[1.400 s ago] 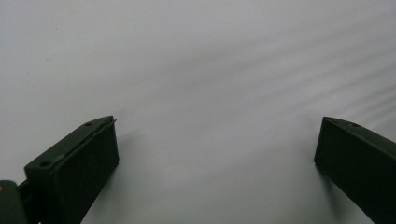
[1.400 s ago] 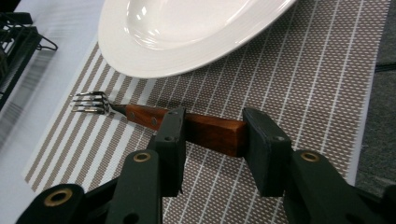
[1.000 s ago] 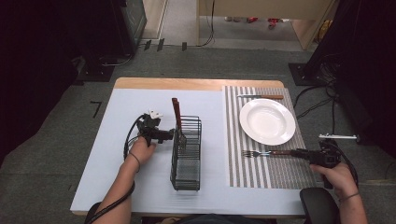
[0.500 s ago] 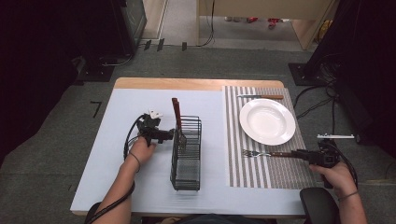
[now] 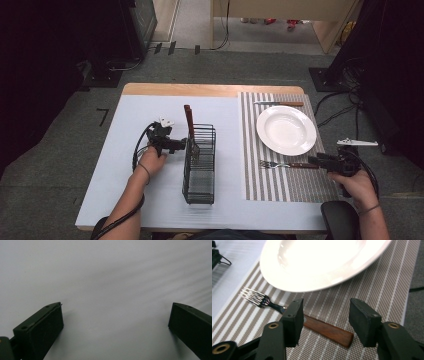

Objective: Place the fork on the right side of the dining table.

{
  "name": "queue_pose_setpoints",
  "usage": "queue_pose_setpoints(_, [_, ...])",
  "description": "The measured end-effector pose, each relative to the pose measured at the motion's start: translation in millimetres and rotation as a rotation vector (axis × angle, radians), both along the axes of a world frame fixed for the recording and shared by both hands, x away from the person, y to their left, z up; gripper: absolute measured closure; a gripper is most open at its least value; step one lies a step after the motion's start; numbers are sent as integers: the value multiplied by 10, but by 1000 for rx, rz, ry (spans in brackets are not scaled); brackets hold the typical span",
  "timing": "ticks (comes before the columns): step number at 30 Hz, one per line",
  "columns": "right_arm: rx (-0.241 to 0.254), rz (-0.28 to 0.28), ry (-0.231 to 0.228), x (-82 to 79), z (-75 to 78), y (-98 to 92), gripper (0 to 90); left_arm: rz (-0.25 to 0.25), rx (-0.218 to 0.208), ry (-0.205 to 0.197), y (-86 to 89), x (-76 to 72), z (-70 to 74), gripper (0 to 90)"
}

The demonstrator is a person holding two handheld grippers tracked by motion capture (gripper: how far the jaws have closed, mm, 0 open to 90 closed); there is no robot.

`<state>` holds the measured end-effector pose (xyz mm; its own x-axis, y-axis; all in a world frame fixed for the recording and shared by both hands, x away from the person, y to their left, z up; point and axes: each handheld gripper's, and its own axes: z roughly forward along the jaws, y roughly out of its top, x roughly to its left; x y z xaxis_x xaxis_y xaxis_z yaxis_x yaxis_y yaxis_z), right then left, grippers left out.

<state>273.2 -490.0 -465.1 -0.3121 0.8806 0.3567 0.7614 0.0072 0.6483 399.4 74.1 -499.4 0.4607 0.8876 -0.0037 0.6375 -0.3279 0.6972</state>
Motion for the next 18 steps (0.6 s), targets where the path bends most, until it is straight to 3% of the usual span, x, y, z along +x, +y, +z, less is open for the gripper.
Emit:
queue_pose_setpoints(6, [-46,-16,-55,17,82,98,378,0,0,0,0,0,0,0])
queue_pose_setpoints(18, [-109,17,-121,52,175,379,290,0,0,-1,0,0,-1,0])
